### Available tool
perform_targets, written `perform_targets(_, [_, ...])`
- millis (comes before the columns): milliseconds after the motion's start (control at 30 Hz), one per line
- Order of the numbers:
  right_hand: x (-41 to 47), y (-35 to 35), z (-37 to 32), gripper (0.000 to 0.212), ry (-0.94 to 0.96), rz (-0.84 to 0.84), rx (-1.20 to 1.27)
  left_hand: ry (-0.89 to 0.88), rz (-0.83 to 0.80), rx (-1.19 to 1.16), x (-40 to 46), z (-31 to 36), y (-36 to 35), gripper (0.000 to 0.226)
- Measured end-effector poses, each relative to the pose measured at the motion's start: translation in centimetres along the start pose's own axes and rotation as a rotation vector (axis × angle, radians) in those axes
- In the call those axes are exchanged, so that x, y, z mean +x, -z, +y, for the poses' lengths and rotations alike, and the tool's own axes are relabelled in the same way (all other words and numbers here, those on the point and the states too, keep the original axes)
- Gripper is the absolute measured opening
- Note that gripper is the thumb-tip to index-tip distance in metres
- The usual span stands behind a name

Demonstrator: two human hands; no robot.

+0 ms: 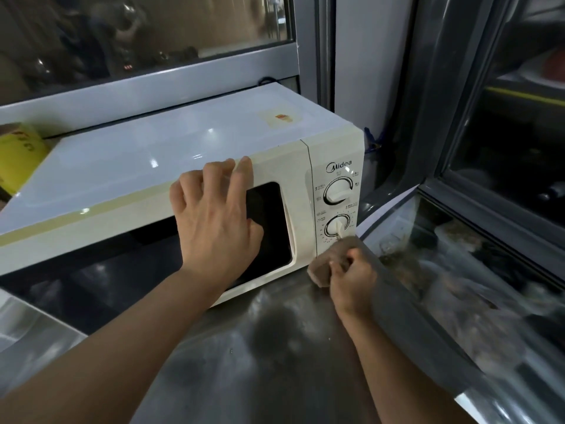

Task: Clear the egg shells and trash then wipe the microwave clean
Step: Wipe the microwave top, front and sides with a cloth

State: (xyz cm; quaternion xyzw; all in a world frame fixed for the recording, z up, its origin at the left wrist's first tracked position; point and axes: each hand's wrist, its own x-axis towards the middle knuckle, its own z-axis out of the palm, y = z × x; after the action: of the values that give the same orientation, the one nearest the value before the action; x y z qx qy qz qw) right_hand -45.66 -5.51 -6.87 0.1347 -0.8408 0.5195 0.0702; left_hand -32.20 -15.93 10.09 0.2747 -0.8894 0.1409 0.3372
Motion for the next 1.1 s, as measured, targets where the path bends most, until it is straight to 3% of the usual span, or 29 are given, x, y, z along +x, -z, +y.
perform_targets(100, [2.9, 2.6, -1.0, 0.020, 0.030, 0.036, 0.073, -0.005, 0.000, 0.005, 0.0, 0.0, 0.0, 0.074])
perform_targets(300, [5.9, 6.3, -4.5, 0.016, 0.364, 0.013, 0.042, 0.015, 0.001, -0.017, 0.1, 0.2, 0.0, 0.074])
perform_targets(400, [5.8, 5.9, -4.9, 0.018, 0.369, 0.039, 0.052, 0.020, 0.014, -0.027, 0.0, 0.2, -0.1, 0.074])
perform_targets(567, [5.2, 4.0, -2.2, 0.021, 0.136, 0.019, 0.266, 0.010, 0.045, -0.016, 0.1, 0.0, -0.7, 0.075])
perform_targets(733, [3.8, 2.3, 0.6, 0.021, -0.076, -0.074, 0.151, 0.024, 0.075, -0.009, 0.0, 0.1, -1.1, 0.075])
perform_targets(867, [1.8, 1.2, -1.1, 0.012, -0.258, -0.087, 0.277, 0.029, 0.059, -0.020, 0.0, 0.2, -0.9, 0.074])
perform_targets(1100, [-3.8, -2.2, -4.0, 0.017, -0.453, -0.286, 0.588, 0.021, 0.043, 0.001, 0.0, 0.2, -0.6, 0.072])
